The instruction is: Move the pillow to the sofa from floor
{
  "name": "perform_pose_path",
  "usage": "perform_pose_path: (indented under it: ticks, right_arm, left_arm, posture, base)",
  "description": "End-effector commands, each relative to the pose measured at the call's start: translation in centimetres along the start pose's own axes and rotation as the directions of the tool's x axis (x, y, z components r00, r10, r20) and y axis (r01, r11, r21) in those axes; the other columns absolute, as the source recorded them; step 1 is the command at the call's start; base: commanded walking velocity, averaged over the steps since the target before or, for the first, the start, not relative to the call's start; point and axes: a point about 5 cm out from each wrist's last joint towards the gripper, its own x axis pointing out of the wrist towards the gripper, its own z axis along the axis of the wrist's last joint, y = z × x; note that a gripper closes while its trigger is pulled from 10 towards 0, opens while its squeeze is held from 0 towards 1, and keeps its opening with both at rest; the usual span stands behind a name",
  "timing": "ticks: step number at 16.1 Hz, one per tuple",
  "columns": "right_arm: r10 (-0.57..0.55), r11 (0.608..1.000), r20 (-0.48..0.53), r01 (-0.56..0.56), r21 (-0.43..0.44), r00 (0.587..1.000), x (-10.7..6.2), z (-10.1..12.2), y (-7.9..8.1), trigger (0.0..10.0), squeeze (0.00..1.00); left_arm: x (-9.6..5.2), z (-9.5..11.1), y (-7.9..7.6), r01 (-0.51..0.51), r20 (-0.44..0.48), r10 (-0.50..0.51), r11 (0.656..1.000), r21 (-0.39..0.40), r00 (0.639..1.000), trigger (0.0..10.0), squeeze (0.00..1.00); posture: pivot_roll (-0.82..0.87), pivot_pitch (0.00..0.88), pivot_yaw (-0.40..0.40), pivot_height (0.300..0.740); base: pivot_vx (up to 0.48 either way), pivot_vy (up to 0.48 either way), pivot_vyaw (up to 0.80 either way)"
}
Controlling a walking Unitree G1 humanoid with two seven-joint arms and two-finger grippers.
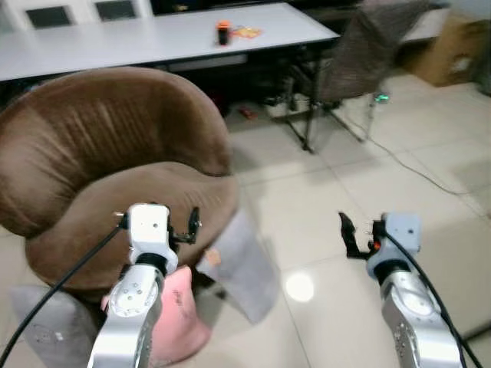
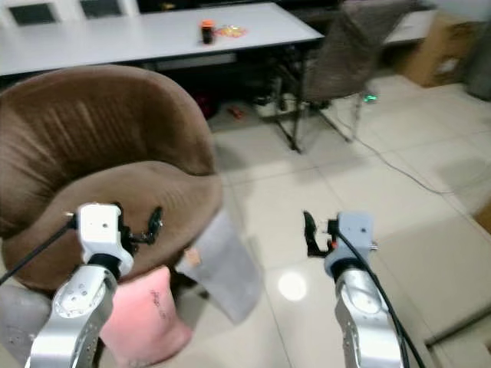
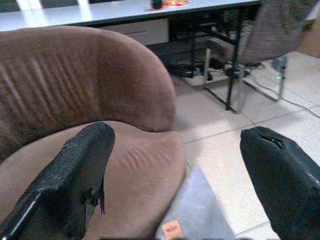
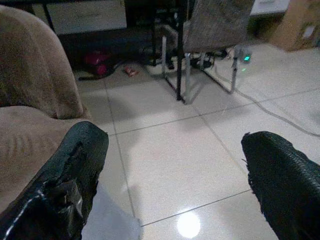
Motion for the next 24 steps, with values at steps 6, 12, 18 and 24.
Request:
perform_pose_path:
  ticks: [6,12,18,24]
  right_arm:
    - [0.034,0.999,0.026,-0.034,0.006,0.999,0.6,0.7,0.8,10.0,1.00]
    - [0.033,0.999,0.013,-0.034,0.005,0.999,0.7,0.8,0.5,10.0,0.00]
    - [0.071,0.996,0.020,-0.070,-0.051,0.997,1.0,1.0,1.0,10.0,0.00]
    - [0.134,0.991,0.029,-0.133,-0.028,0.991,1.7,1.6,1.5,10.0,0.00]
  left_arm:
    - [0.0,-0.2,0.8,-0.029,-0.008,0.029,0.999,0.020,1.000,10.0,0.00]
    - [-0.2,-0.4,0.8,-0.066,-0.003,0.066,0.998,0.015,0.998,10.0,0.00]
    - [-0.4,-0.4,1.3,-0.097,0.006,0.096,0.995,0.030,0.995,10.0,0.00]
    - [0.0,-0.1,1.1,-0.111,0.027,0.110,0.993,0.040,0.994,10.0,0.00]
  posture:
    - [-0.07,0.000,0.022,0.740]
    - [-0.08,0.000,0.010,0.740]
    - [-0.07,0.000,-0.008,0.740]
    - [-0.07,0.000,-0.028,0.740]
  base:
    - [0.309,0.000,0.80]
    - [0.000,-0.080,0.21]
    - [0.000,-0.480,0.00]
    - [0.000,-0.480,0.27]
